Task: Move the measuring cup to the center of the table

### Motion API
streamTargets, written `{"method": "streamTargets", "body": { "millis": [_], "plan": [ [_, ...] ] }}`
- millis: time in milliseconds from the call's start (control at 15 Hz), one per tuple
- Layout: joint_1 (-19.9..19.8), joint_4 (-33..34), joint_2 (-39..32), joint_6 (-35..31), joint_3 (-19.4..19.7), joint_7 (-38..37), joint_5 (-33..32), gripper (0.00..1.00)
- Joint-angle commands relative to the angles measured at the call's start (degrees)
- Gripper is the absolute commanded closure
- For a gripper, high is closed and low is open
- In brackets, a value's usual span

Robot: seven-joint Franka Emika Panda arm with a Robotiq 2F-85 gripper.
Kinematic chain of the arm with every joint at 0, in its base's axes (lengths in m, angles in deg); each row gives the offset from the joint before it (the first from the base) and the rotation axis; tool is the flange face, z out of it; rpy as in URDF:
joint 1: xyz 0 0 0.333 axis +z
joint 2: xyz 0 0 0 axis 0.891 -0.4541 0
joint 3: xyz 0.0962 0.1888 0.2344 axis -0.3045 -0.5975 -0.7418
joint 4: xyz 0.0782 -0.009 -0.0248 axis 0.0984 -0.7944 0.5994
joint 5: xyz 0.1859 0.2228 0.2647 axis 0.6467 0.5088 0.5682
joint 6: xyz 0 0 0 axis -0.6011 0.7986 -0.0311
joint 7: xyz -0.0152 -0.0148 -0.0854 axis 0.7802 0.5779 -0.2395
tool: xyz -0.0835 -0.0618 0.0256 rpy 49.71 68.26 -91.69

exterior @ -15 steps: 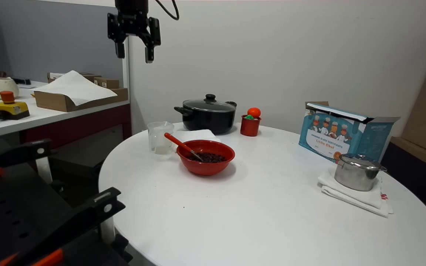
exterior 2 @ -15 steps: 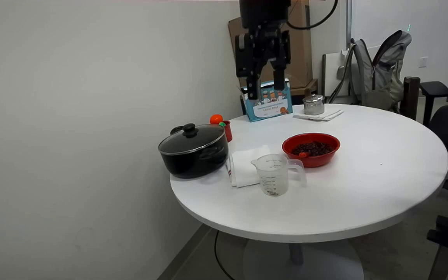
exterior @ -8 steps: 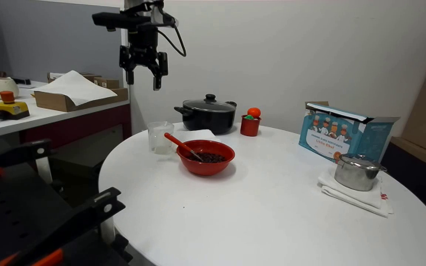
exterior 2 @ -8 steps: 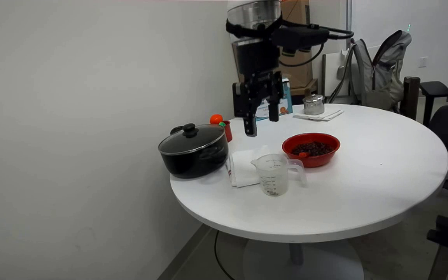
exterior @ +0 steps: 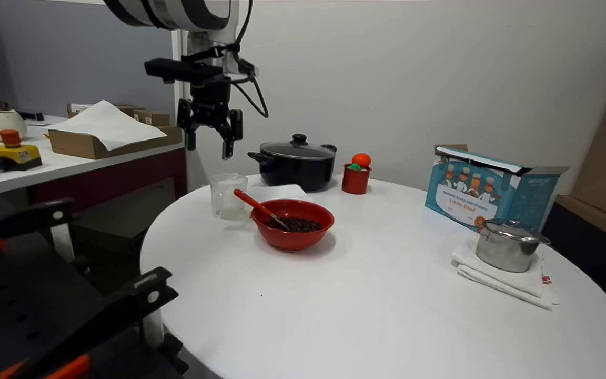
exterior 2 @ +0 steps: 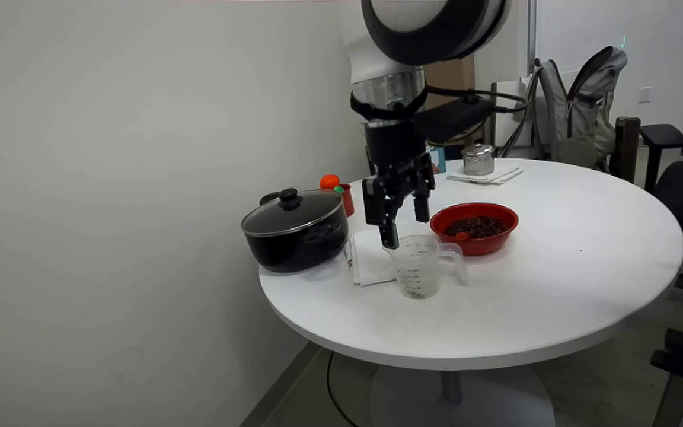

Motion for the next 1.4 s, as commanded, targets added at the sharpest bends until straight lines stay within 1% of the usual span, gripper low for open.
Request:
{"method": "streamTargets", "body": {
  "millis": [0, 533, 600, 667, 800, 933, 1200, 1333],
  "plan": [
    [2.7, 2.1, -4.2, -2.1, 2.2, -1.8, -2.1, 0.0],
    [6.3, 4.5, -10.1, -5.1, 5.4, -2.8, -2.9, 0.0],
    [6.7, 4.9, -10.8, -5.4, 5.6, -2.9, -2.9, 0.25],
    [7.2, 5.1, -11.5, -5.7, 5.7, -2.8, -3.0, 0.26],
    [7.9, 5.6, -12.6, -5.9, 5.9, -2.8, -2.9, 0.4],
    [8.0, 6.1, -13.2, -5.7, 5.6, -2.4, -2.5, 0.56],
    [8.2, 6.8, -12.8, -4.9, 5.7, -2.4, -2.3, 0.87],
    [7.5, 7.4, -12.2, -3.3, 5.4, -2.3, -1.7, 0.95]
  ]
}}
